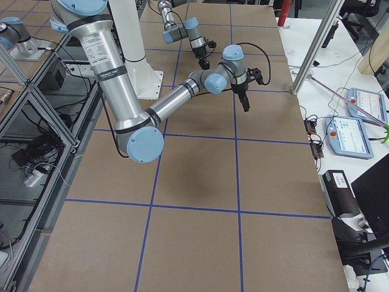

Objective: Fold towel twice with both arms
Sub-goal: 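Lift and fold the held end with the left gripper over the strip's other end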

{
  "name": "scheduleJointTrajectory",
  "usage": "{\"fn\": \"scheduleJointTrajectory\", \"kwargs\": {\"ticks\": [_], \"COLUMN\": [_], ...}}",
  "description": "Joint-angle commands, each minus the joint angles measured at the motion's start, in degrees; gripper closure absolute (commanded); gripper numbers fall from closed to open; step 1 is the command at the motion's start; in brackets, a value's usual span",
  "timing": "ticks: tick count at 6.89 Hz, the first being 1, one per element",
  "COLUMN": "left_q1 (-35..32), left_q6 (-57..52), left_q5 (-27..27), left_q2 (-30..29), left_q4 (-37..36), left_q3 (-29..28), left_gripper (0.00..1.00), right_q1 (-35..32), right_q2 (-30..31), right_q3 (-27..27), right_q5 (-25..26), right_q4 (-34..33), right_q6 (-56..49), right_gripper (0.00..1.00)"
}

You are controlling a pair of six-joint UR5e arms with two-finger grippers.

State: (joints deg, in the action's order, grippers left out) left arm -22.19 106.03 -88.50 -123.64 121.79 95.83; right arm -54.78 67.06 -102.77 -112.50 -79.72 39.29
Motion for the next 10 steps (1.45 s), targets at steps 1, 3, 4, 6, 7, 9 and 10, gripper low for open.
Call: {"fn": "scheduleJointTrajectory", "kwargs": {"ticks": [1, 3, 4, 6, 7, 9, 10], "left_q1": [0.3, 1.5, 1.9, 2.3, 2.4, 2.4, 2.3], "left_q6": [-0.5, -0.6, -0.6, -0.6, -0.5, 0.0, 0.2], "left_q5": [0.1, 1.0, 1.3, 1.4, 1.4, 2.4, 3.3], "left_q2": [-0.4, -0.5, -0.8, -1.0, -1.0, -1.4, -2.4], "left_q4": [0.0, 0.0, 0.0, 0.0, 0.0, 0.0, 0.0], "left_q3": [-0.7, -0.7, -0.7, -0.8, -1.0, -1.9, -2.9], "left_gripper": [1.0, 1.0, 1.0, 1.0, 1.0, 1.0, 1.0], "right_q1": [0.0, -0.1, -0.1, -0.1, -0.1, -0.1, 0.0], "right_q2": [0.0, 0.0, 0.0, 0.0, 0.0, 0.0, 0.0], "right_q3": [0.0, 0.0, 0.0, 0.0, -0.1, -0.1, -0.1], "right_q5": [0.0, 0.0, 0.0, 0.0, 0.0, 0.0, 0.0], "right_q4": [0.0, 0.0, 0.0, 0.0, 0.0, 0.0, 0.0], "right_q6": [0.0, 0.0, 0.0, 0.0, 0.0, 0.0, 0.0], "right_gripper": [0.0, 0.0, 0.0, 0.0, 0.0, 0.0, 0.0]}}
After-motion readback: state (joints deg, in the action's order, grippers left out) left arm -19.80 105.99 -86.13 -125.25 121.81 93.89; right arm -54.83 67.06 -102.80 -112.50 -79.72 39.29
